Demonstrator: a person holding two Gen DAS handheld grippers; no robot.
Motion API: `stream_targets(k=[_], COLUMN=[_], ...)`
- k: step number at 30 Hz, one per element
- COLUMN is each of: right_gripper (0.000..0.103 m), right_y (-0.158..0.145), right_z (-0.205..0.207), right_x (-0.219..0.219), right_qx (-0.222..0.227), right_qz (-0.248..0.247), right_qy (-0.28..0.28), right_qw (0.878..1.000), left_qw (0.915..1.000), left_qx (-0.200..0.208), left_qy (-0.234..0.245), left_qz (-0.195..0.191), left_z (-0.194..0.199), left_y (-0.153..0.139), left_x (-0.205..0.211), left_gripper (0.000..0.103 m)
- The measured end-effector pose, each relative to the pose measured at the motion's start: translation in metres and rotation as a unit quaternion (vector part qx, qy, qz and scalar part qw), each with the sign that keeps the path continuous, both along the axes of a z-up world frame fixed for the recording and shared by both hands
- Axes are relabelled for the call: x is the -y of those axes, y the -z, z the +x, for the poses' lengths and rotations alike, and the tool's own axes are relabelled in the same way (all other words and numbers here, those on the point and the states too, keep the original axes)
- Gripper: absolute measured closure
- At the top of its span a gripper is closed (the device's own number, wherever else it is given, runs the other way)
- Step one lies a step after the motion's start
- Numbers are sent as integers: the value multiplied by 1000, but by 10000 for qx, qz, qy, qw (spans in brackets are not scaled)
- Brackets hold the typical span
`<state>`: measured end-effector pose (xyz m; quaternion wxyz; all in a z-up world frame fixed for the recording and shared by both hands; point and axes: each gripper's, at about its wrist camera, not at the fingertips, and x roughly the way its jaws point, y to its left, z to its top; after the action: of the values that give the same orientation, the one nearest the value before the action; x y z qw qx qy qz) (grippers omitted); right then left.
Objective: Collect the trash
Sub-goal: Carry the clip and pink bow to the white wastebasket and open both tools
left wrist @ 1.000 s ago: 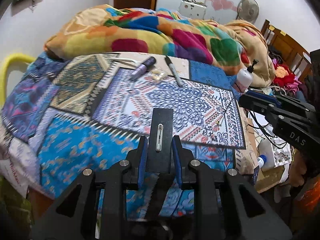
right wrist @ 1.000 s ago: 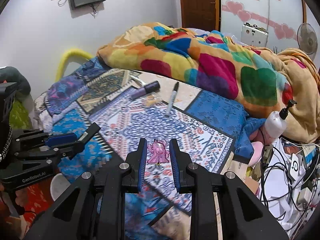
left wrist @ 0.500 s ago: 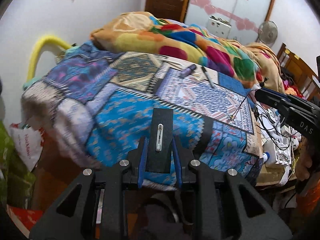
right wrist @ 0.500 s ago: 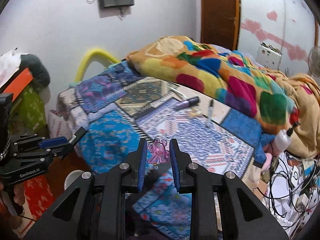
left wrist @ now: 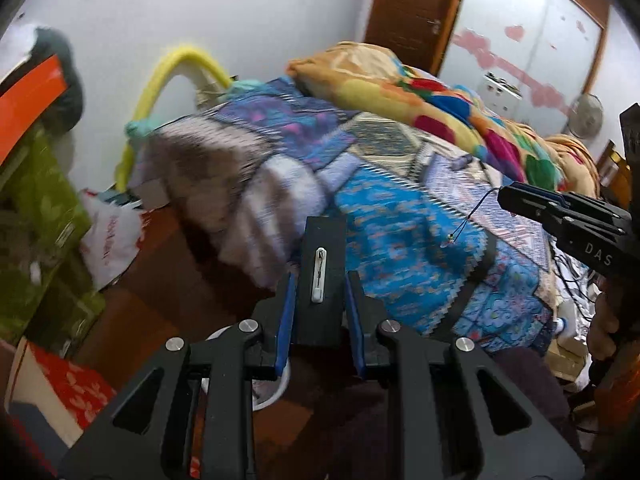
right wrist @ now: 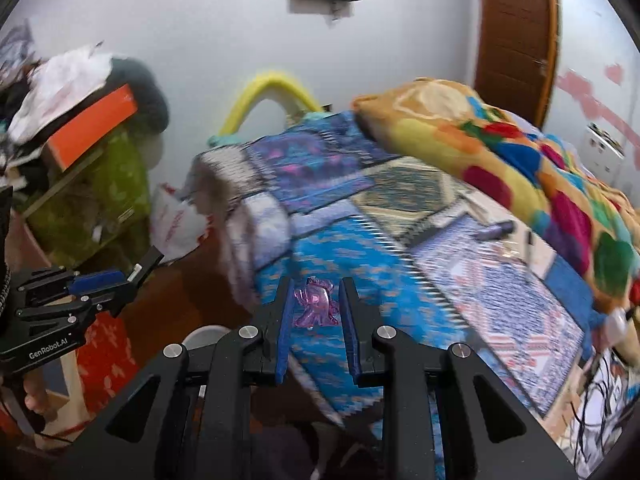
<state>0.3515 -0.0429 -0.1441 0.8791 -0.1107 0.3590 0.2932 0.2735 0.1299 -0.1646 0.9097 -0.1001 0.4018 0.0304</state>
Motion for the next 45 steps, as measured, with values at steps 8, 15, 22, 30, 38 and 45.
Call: stream_targets(k=[8,15,22,30,38,45], right_gripper=[82,82,82,82,71,61], right_y=[45,91,125,165,179,167], right_z=[-15,-23,-18,-4,6,3], right_x=[-75,-136,-171,-192,-202,-195], right_qx=[-501,-1096,-1497,-2146,-2720,-2548], right_qz=[-206,-521,-835,-1036,-987,-925], right_qy=[-746,-1323,-1635,-1720,-1748,-1671], right_qw=[9957,9838,9715,9558,9411,9479], left_qw=[9975,9921,9836,9758,9707,9715], left_qx=[-421,-892,-1358,-1816,-1969,-1929], left_qy=[-571,-869,-1051,-1027,-1075,-1118], left_qz=[46,-123,-549,-649,-858,-800], left_z=[-32,-43,-35,-12,5,-2], left_y=[45,98,154,200,216,201], left_x=[-50,-81,-101,-107,-117,-117], left_gripper=[79,79,79,79,77,77])
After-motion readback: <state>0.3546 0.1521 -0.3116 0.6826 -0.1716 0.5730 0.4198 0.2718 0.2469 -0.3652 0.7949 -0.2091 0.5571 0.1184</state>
